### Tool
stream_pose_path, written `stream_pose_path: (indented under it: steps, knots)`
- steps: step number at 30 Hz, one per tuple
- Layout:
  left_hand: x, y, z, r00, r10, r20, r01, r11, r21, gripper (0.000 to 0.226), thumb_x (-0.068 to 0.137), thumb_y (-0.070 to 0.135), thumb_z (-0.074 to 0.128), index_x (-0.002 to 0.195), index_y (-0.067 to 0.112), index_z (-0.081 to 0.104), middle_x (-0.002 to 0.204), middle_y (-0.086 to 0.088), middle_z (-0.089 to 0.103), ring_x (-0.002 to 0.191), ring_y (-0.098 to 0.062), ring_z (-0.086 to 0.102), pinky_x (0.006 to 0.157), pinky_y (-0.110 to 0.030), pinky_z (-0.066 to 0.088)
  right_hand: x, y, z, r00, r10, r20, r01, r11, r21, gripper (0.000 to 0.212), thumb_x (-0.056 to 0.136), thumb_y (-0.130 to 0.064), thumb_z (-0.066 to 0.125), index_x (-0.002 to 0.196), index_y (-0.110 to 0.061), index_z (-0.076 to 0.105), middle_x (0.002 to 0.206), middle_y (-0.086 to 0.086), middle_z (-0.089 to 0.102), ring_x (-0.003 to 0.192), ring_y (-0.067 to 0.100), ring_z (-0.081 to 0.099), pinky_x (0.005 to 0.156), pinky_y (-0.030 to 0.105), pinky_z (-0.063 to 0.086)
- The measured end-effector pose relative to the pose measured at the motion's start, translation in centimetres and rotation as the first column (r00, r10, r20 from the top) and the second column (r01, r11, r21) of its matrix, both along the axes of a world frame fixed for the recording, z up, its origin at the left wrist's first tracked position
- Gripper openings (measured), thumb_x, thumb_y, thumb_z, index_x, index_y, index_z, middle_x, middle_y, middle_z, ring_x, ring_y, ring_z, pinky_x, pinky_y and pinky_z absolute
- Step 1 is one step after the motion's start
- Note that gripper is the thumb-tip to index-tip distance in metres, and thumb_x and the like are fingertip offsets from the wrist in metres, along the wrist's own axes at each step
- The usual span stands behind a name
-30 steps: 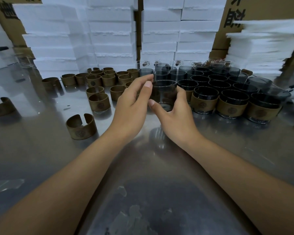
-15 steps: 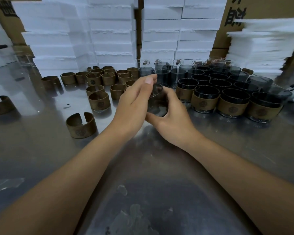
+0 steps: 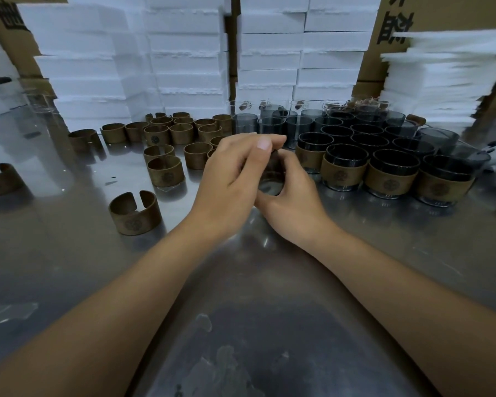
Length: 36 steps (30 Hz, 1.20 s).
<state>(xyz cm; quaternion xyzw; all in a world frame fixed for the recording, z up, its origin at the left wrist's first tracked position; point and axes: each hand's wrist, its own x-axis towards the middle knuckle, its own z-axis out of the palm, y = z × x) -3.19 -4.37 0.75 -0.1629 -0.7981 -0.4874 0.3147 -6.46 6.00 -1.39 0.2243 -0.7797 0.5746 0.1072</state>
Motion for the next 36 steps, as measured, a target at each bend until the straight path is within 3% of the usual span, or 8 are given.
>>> stream_pose_path:
  steps: [5, 9, 14, 19, 22, 26, 32, 36]
  knots:
    - [0.0, -0.1, 0.1, 1.0, 0.013, -0.01, -0.013, 1.0, 0.013, 0.031, 0.095, 0.029, 0.034, 0.106, 0.027, 0.063, 0.103, 0.013, 0.063, 0.113, -0.01, 0.051, 0.093, -0.014, 0.038, -0.4, 0.0, -0.1, 0.996, -0.077, 0.039, 0.078, 0.996, -0.038, 0.056, 0.076, -0.02, 0.079, 0.123, -0.019, 0.047, 0.111, -0.007, 0.059, 0.105, 0.008, 0.058, 0.091, 0.022, 0.046]
    - [0.0, -0.2, 0.1, 0.999, 0.041, -0.028, -0.04, 0.999, 0.031, 0.03, 0.096, 0.027, 0.035, 0.101, 0.027, 0.065, 0.095, 0.016, 0.064, 0.108, -0.01, 0.054, 0.089, -0.014, 0.038, -0.6, 0.1, -0.2, 0.991, -0.116, 0.068, 0.12, 0.991, -0.063, 0.058, 0.078, -0.022, 0.078, 0.125, -0.018, 0.046, 0.111, -0.006, 0.059, 0.103, 0.007, 0.058, 0.089, 0.02, 0.047]
    - [-0.3, -0.6, -0.1, 0.994, 0.103, -0.033, -0.1, 0.991, 0.086, 0.028, 0.095, 0.027, 0.038, 0.096, 0.025, 0.066, 0.092, 0.012, 0.065, 0.106, -0.017, 0.057, 0.091, -0.034, 0.047, -0.6, 0.1, -0.1, 0.988, -0.14, 0.069, 0.145, 0.986, -0.084, 0.061, 0.079, -0.024, 0.077, 0.129, -0.019, 0.043, 0.113, -0.007, 0.058, 0.104, 0.007, 0.056, 0.085, 0.014, 0.044]
    - [-0.5, -1.0, -0.4, 0.986, 0.164, -0.007, -0.163, 0.983, 0.086, 0.025, 0.098, 0.021, 0.041, 0.099, 0.024, 0.066, 0.096, 0.014, 0.064, 0.107, -0.016, 0.058, 0.093, -0.039, 0.047, -0.5, 0.1, -0.1, 0.988, -0.141, 0.065, 0.146, 0.985, -0.09, 0.062, 0.079, -0.024, 0.077, 0.13, -0.017, 0.043, 0.114, -0.007, 0.058, 0.106, 0.007, 0.055, 0.09, 0.018, 0.043]
    - [-0.7, -1.3, -0.4, 0.983, 0.17, 0.064, -0.174, 0.982, 0.074, 0.026, 0.101, 0.019, 0.041, 0.107, 0.023, 0.066, 0.102, 0.015, 0.064, 0.109, -0.009, 0.056, 0.094, -0.026, 0.045, -0.5, 0.1, -0.1, 0.988, -0.139, 0.07, 0.145, 0.986, -0.088, 0.063, 0.079, -0.025, 0.076, 0.131, -0.017, 0.043, 0.116, -0.006, 0.058, 0.108, 0.008, 0.055, 0.092, 0.02, 0.043]
    - [-0.9, -1.2, -0.4, 0.978, 0.091, 0.186, -0.108, 0.991, 0.084, 0.028, 0.101, 0.021, 0.04, 0.119, 0.023, 0.062, 0.107, 0.017, 0.062, 0.103, 0.01, 0.052, 0.082, 0.001, 0.035, -0.6, 0.2, -0.1, 0.989, -0.126, 0.071, 0.132, 0.987, -0.089, 0.063, 0.08, -0.024, 0.076, 0.133, -0.016, 0.042, 0.119, -0.005, 0.058, 0.109, 0.007, 0.055, 0.09, 0.016, 0.043]
    - [-0.9, -1.3, 0.1, 0.959, -0.002, 0.285, -0.05, 0.983, 0.175, 0.032, 0.102, 0.029, 0.036, 0.127, 0.025, 0.056, 0.122, 0.014, 0.059, 0.105, 0.013, 0.048, 0.074, 0.01, 0.029, -0.3, 0.1, -0.1, 0.996, -0.085, 0.039, 0.087, 0.994, -0.065, 0.059, 0.079, -0.021, 0.077, 0.129, -0.019, 0.045, 0.117, -0.006, 0.059, 0.107, 0.006, 0.056, 0.091, 0.016, 0.043]
    - [-0.7, -1.1, 0.6, 0.945, -0.098, 0.313, 0.04, 0.982, 0.184, 0.035, 0.103, 0.032, 0.032, 0.131, 0.025, 0.051, 0.117, 0.014, 0.062, 0.092, 0.026, 0.049, 0.068, 0.01, 0.029, 0.0, 0.1, 0.1, 0.998, -0.04, 0.043, 0.042, 0.998, -0.046, 0.059, 0.079, -0.019, 0.077, 0.129, -0.018, 0.047, 0.116, -0.005, 0.06, 0.109, 0.008, 0.056, 0.094, 0.02, 0.044]
